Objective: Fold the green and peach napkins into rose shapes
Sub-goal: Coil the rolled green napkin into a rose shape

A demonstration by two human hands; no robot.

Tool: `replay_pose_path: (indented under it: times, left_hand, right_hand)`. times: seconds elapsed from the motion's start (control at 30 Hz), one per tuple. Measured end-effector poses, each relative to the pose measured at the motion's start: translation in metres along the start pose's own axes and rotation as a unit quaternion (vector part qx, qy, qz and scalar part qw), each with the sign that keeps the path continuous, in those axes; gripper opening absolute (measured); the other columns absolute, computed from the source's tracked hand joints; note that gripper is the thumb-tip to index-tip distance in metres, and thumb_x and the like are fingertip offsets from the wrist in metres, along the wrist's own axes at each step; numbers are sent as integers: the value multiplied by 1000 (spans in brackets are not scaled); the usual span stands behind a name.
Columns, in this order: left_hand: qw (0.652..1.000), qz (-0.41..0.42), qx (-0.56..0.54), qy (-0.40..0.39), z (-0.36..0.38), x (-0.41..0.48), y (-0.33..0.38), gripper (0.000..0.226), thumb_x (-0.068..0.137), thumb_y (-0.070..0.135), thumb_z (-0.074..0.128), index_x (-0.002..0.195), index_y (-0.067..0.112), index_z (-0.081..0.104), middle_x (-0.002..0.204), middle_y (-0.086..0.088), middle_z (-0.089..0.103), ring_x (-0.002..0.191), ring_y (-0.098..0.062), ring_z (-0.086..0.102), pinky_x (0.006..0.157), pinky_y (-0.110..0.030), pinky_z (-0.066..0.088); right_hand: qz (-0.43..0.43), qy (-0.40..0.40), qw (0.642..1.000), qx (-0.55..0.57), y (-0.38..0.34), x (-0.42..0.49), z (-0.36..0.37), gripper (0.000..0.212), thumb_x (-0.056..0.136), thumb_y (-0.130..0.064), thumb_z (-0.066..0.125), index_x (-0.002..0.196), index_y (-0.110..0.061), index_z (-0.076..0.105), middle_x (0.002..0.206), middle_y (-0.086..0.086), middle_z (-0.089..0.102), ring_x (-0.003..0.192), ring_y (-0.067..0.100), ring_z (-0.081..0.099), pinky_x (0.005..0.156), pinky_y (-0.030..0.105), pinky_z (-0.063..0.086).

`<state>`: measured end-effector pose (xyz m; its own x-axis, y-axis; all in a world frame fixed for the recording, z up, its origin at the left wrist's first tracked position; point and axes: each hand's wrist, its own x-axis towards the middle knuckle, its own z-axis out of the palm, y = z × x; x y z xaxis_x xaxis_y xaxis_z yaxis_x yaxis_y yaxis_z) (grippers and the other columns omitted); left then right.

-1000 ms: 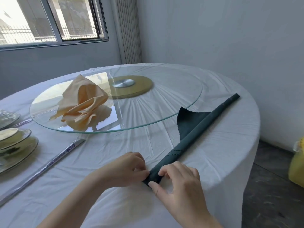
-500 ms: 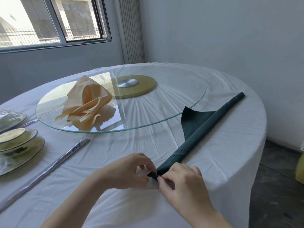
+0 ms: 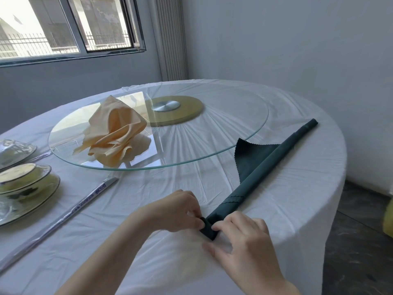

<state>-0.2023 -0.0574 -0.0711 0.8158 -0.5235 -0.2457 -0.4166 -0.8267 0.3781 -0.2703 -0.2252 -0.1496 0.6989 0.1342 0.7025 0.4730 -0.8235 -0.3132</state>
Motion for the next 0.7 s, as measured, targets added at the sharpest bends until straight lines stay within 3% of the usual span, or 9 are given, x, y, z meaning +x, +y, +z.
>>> replay_pose_path:
  times: [0.13,0.27,0.47,0.6,0.7]
  left_hand:
    - [999,5,-1,37,0,0,0,18,83,35,67,96,24,66,103,6,54,93,-6,42,77,-19,36]
    - [989,51,-93,103,7,-4,-6,10,82,26,70,85,33,63,96,15,53,86,7,47,69,-5,34]
    - [987,62,-128,80,9,-4,-13,12,80,31,73,90,36,70,98,15,56,87,8,49,69,-6,33]
    - [992,63,-82,74,7,7,-8,11,87,24,65,95,23,72,94,12,59,80,8,51,66,-4,34]
    - [995,52,-57,55,5,15,-3,16,90,24,59,100,19,70,89,13,59,77,8,51,66,-4,35]
  right_hand:
    - [31,-20,999,-5,0,3,0,19,66,-44,59,72,-29,67,67,-14,52,62,3,50,68,23,30]
    - [67,-41,997,11,2,7,0,17,71,-44,55,65,-31,64,61,-14,49,57,1,49,66,21,28]
    - [91,-52,994,-1,3,9,-2,23,78,-44,48,62,-32,59,59,-15,48,55,1,48,64,20,34]
    - [105,-41,993,-20,4,11,-5,22,81,-46,45,67,-31,56,62,-14,50,56,5,52,59,28,41]
    - [103,-31,994,-19,6,11,-7,15,79,-45,47,77,-32,53,67,-14,50,61,6,54,64,27,37]
